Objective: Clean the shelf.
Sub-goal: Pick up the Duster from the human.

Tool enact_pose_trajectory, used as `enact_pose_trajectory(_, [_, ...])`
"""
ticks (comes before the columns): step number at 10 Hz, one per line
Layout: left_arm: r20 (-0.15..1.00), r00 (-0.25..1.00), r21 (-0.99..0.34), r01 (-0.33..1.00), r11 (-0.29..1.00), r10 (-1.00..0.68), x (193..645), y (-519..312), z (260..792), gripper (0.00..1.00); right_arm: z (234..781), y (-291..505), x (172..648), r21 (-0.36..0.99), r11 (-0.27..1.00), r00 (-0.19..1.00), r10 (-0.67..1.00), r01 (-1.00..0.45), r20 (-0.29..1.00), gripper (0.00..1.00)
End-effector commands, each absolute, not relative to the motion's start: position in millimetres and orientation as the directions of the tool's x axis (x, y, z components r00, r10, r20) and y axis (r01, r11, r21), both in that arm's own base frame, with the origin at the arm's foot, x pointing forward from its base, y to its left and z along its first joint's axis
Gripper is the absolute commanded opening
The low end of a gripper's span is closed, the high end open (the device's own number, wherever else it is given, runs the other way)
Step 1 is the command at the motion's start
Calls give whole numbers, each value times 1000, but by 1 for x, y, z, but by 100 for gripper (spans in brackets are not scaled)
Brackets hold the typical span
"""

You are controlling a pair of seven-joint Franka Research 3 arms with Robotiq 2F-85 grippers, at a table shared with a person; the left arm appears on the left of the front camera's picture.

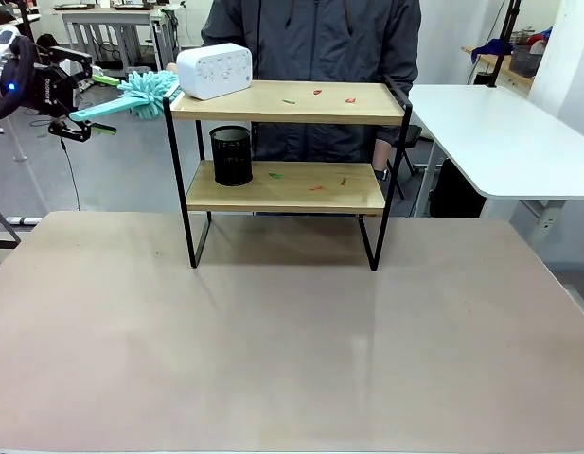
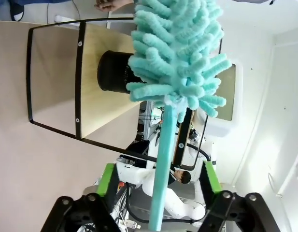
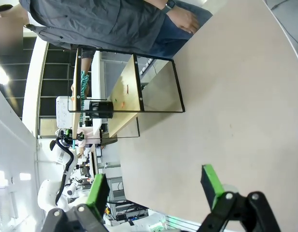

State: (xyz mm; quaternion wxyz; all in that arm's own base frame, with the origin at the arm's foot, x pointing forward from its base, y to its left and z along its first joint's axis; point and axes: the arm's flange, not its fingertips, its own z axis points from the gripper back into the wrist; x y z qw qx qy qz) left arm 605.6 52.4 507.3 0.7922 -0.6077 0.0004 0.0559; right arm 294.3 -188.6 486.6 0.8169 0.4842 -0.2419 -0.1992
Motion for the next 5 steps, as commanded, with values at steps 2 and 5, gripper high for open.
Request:
enact_pose_trajectory(2, [-30, 997, -974, -46, 221, 73, 595, 49, 506, 38, 486, -189, 296, 891, 451, 798, -556, 57, 231, 100])
enact_pose_trajectory(5, [-13, 997, -977, -29, 209, 79, 595, 44, 502, 0, 486, -189, 296, 891, 451, 798, -556, 57, 231, 100])
